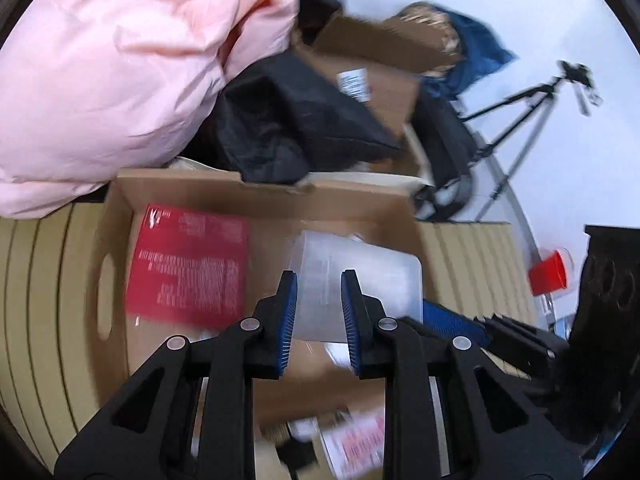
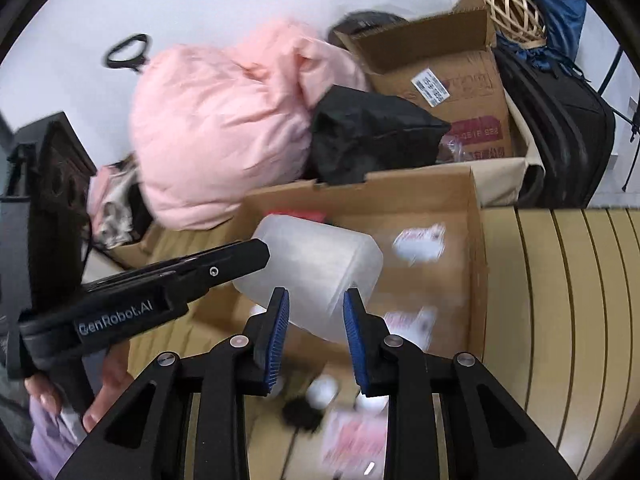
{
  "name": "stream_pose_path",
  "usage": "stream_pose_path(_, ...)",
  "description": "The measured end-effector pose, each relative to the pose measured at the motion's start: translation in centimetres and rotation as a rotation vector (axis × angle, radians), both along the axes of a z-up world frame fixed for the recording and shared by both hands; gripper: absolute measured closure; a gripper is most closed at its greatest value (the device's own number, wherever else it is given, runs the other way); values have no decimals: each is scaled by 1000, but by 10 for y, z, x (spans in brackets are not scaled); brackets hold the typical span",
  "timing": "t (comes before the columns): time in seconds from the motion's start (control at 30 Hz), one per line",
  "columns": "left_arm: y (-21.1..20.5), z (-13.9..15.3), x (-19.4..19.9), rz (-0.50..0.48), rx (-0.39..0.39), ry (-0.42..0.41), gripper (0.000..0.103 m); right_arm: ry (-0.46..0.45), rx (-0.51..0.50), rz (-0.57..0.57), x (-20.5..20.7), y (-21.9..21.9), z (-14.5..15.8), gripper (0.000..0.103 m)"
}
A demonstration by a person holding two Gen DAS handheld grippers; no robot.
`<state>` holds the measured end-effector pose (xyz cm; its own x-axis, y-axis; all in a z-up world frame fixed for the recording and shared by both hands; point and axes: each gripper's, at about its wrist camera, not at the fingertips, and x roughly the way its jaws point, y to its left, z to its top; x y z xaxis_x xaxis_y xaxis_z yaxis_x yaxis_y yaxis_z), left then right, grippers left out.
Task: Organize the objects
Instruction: 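Carry the clear container into the cardboard tray and release it, then withdraw from the tray and move the right gripper toward the white lid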
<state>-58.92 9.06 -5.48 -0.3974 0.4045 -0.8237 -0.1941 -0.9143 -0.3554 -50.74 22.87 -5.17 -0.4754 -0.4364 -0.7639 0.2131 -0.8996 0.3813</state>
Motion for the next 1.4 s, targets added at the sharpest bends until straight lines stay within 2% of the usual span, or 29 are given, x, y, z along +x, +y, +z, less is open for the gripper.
stream_pose_path(0.07,5,-26,-30,20,-34,-23,83,-42,24,3,-29,-5,-16,72)
stream_pose_path(0.17,9,-56,-45,39,-84,-64,82,-79,79,-11,-72,-16,-51,72)
stream_pose_path(0.2,9,-58,-43,20,-72,-62,80,-89,109,-9,-78,-19,-59,70)
stream_pose_path(0.23,9,-56,-39,3,-65,-48,74,-96,162,-11,-83,-25,-67,68)
stream_pose_path(0.27,7,-48,-32,8,-92,-3,69,-72,209,7,-84,-32,-72,64)
stream_pose_path(0.3,4,-42,-27,5,-111,33,61,-52,224,18,-83,-36,-71,47)
stream_pose_path(0.33,1,-34,-21,-7,-126,62,40,-20,258,19,-78,-40,-69,19)
stream_pose_path(0.37,-3,-25,-13,-9,-147,92,25,8,291,15,-75,-41,-65,8)
stream_pose_path(0.4,-9,-16,-3,0,-171,124,21,23,290,15,-73,-40,-61,0)
stream_pose_path(0.5,-32,14,35,59,-246,222,13,52,279,-10,-59,-31,-43,0)
stream_pose_path(0.53,-41,22,49,76,-268,239,7,66,279,-8,-51,-28,-35,0)
stream_pose_path(0.6,-60,41,84,100,-299,270,4,77,291,-8,-32,-23,-21,0)
stream_pose_path(0.73,-94,65,164,141,-300,302,0,86,276,15,33,-3,6,0)
stream_pose_path(0.83,-104,76,234,159,-357,322,0,124,277,36,100,11,30,0)
stream_pose_path(0.97,-109,76,320,140,-275,303,0,172,277,28,192,23,50,0)
stream_pose_path(1.07,-104,72,370,140,-282,313,0,168,240,36,246,21,48,0)
stream_pose_path(1.17,-96,68,403,132,-301,321,0,159,231,34,290,14,39,0)
stream_pose_path(1.3,-87,64,433,105,-285,313,0,159,170,9,330,11,31,0)
stream_pose_path(1.4,-85,61,447,92,-304,322,0,150,197,15,350,9,27,0)
